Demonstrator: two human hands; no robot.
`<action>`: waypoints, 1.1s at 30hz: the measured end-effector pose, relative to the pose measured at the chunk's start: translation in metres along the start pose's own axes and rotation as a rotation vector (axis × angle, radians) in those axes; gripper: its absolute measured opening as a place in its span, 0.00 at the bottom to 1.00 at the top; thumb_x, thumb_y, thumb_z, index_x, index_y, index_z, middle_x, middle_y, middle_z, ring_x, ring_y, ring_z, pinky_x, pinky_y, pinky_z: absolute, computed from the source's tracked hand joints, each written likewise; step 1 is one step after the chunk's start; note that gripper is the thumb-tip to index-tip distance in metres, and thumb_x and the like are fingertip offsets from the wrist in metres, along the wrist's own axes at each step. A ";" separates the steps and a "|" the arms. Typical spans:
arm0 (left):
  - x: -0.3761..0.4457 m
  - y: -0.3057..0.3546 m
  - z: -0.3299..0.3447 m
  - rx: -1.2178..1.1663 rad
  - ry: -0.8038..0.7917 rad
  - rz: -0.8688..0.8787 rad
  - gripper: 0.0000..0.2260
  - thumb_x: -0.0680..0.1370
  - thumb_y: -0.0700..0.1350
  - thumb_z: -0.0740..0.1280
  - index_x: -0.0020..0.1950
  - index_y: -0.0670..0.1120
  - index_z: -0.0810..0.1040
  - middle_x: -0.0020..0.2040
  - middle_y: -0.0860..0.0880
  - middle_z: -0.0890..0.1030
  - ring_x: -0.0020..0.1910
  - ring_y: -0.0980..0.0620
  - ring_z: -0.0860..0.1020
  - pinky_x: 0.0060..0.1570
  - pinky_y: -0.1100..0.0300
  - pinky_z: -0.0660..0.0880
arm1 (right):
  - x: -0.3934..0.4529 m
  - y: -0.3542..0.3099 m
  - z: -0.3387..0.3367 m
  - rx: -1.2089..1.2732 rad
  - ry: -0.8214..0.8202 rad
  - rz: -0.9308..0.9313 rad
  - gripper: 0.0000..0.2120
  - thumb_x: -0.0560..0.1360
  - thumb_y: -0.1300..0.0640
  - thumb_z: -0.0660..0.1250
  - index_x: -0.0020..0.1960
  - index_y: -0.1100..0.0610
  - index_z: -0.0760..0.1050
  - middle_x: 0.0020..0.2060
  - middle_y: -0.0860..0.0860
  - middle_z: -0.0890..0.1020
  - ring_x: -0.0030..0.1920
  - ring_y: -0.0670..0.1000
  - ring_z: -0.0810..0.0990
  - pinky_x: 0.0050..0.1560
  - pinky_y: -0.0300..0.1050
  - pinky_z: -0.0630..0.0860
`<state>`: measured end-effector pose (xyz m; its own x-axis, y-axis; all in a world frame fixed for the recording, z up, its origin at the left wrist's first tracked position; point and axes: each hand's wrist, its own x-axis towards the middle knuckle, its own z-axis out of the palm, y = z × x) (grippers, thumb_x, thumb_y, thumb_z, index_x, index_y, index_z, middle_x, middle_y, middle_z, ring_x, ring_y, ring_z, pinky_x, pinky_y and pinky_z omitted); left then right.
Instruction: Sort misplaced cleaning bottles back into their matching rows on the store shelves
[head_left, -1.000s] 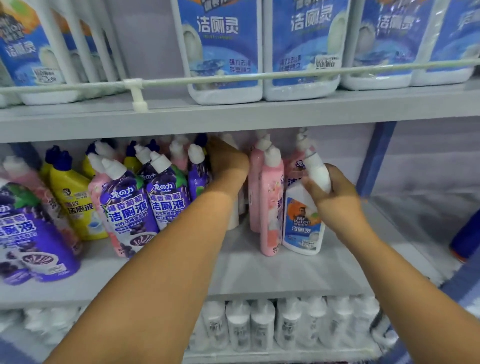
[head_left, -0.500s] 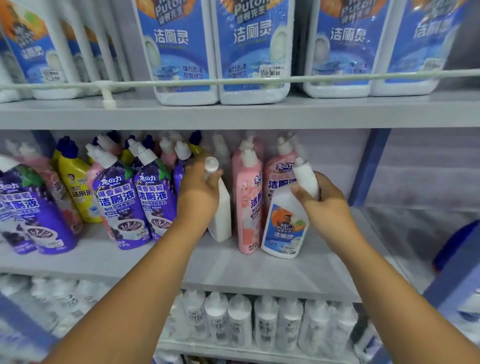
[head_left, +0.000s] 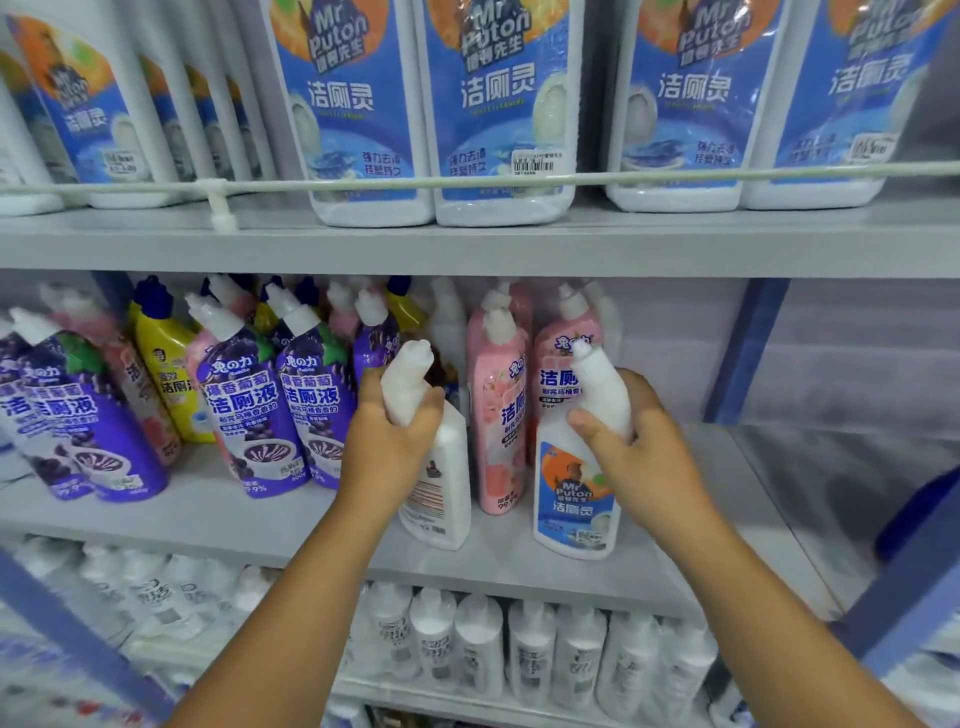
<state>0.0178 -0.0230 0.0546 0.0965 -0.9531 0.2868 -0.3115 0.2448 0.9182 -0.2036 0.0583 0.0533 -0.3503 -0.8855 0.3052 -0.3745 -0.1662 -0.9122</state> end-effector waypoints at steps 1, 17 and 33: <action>-0.005 -0.002 0.001 -0.049 0.006 -0.031 0.18 0.78 0.52 0.72 0.64 0.55 0.70 0.48 0.59 0.78 0.45 0.63 0.76 0.39 0.64 0.70 | -0.005 0.009 0.006 -0.002 -0.012 0.048 0.19 0.75 0.53 0.74 0.61 0.42 0.71 0.48 0.43 0.82 0.44 0.41 0.82 0.41 0.43 0.80; -0.064 -0.045 -0.014 -0.132 -0.210 -0.266 0.21 0.72 0.38 0.79 0.60 0.52 0.79 0.49 0.59 0.87 0.48 0.62 0.85 0.41 0.69 0.79 | -0.045 0.047 0.030 0.174 -0.144 0.232 0.14 0.73 0.61 0.76 0.53 0.47 0.79 0.44 0.40 0.87 0.45 0.41 0.86 0.39 0.32 0.79; -0.037 -0.054 -0.249 -0.276 -0.172 -0.189 0.20 0.69 0.38 0.79 0.58 0.50 0.81 0.47 0.53 0.88 0.47 0.53 0.87 0.43 0.59 0.82 | -0.102 -0.095 0.192 0.178 -0.179 0.114 0.14 0.69 0.59 0.77 0.53 0.47 0.83 0.45 0.46 0.88 0.47 0.46 0.87 0.53 0.50 0.80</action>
<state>0.2661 0.0430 0.0625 -0.0395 -0.9963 0.0769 -0.0342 0.0782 0.9963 0.0327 0.0809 0.0559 -0.2178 -0.9629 0.1594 -0.1794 -0.1210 -0.9763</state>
